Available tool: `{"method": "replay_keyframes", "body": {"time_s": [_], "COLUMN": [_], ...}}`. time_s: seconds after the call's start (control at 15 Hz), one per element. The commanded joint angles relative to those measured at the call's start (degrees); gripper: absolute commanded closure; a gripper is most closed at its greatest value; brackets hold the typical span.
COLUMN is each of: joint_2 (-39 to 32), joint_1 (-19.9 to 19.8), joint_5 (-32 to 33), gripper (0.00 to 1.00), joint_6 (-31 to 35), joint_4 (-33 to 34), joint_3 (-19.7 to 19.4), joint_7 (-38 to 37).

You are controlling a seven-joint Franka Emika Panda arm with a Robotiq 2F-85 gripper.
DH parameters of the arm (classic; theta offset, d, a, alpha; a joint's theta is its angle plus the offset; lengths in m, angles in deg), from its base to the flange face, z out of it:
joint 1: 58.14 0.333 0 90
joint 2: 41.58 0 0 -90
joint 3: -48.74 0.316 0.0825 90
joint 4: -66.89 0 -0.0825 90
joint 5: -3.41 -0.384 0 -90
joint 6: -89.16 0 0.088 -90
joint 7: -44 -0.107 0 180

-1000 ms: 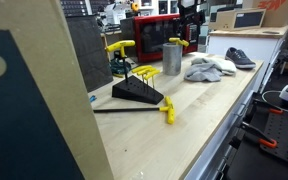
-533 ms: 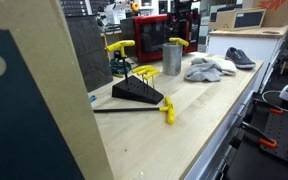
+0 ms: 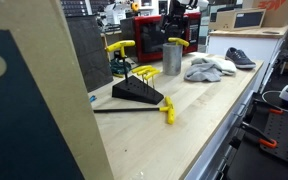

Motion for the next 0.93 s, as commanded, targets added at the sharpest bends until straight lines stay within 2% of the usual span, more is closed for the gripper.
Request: {"method": "replay_keyframes", "body": {"time_s": [0.0,0.87], "joint_2": [2.6,4.9], "joint_1": [-0.7,-0.6], "joint_5": [-2.2,-0.6], "gripper": [0.00,0.00], "joint_6": [-1.4,-2.4], "joint_4": [-0.9,-3.8], "joint_3": [0.0,0.1], "joint_7": [4.7,9.4]}}
